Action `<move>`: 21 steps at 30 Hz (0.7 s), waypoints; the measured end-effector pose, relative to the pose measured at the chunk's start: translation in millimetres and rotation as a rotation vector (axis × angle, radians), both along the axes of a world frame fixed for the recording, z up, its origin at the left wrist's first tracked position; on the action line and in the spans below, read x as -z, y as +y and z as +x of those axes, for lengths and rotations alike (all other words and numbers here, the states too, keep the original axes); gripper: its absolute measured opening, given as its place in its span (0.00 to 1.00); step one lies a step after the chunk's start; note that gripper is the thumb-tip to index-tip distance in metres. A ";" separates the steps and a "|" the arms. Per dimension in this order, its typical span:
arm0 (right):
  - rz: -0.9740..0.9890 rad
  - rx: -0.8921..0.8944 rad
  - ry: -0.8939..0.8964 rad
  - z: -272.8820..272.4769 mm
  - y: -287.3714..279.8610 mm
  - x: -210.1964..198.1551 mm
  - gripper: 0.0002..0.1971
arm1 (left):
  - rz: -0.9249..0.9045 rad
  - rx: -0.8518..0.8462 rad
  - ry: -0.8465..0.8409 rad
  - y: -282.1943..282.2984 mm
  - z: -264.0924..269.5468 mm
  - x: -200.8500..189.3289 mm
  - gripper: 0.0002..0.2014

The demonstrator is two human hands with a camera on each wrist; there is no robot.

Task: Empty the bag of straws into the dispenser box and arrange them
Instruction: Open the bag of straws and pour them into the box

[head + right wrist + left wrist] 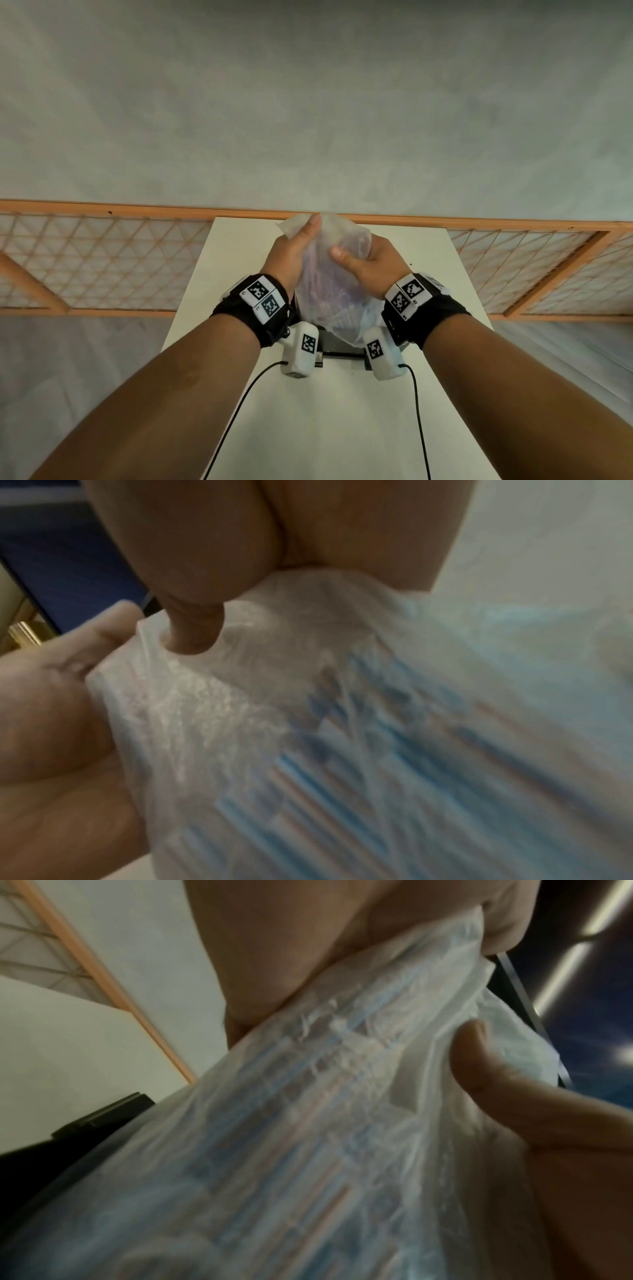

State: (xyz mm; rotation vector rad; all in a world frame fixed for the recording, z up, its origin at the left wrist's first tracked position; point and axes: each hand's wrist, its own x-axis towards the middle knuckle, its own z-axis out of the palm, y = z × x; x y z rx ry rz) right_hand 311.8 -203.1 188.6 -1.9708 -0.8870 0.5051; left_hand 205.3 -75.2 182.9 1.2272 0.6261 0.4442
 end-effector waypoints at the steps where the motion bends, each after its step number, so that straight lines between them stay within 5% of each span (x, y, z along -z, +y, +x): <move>1: -0.004 0.002 0.014 0.3 -0.1 -0.6 0.14 | -0.003 -0.018 0.016 1.6 -1.0 0.8 0.33; 4: 0.016 -0.011 -0.013 2.4 -0.9 -0.5 0.10 | 0.135 -0.092 0.075 1.7 -2.5 6.4 0.18; 9: -0.010 -0.085 -0.029 -0.6 -2.8 -3.9 0.14 | 0.186 0.010 0.015 -2.3 -10.6 15.4 0.24; 12: 0.104 0.049 0.073 3.5 0.2 -1.6 0.28 | 0.170 -0.093 -0.023 -0.7 -10.6 16.9 0.18; 16: 0.081 0.056 -0.017 5.6 1.3 -4.5 0.10 | 0.088 -0.075 -0.066 2.8 -10.6 20.1 0.12; 21: 0.019 -0.029 -0.129 -0.5 5.0 -7.9 0.07 | 0.253 -0.144 0.048 2.2 -15.1 30.4 0.07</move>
